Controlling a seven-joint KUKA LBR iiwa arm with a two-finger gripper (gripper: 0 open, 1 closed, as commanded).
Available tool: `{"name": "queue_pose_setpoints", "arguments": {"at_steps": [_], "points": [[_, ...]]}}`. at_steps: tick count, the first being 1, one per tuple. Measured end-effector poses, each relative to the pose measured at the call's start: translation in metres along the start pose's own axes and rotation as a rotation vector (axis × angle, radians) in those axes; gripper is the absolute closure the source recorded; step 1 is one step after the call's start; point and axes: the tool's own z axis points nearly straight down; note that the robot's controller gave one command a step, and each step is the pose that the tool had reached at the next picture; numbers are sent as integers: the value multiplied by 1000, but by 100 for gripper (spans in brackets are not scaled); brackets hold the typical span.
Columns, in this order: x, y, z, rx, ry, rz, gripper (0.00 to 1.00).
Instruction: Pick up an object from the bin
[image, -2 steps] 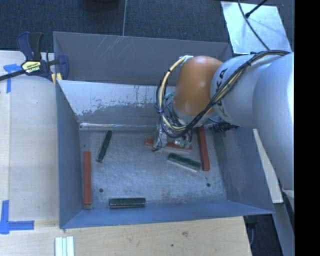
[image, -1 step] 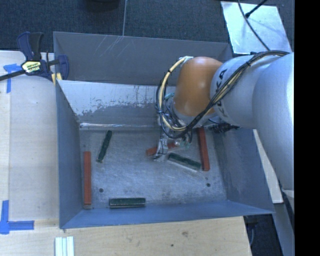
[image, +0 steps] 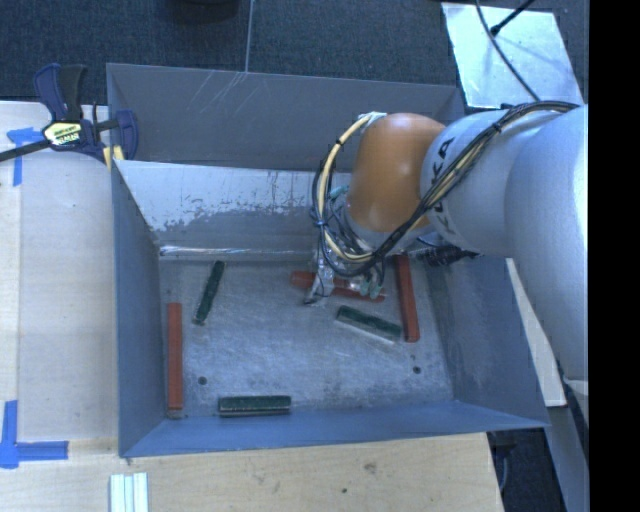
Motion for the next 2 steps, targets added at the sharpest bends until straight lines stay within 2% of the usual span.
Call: {"name": "queue_pose_setpoints", "arguments": {"at_steps": [1,2], "points": [[4,10,-156,-2,-7,30,100],[-8,38,-160,0,-1,-66,100]]}}
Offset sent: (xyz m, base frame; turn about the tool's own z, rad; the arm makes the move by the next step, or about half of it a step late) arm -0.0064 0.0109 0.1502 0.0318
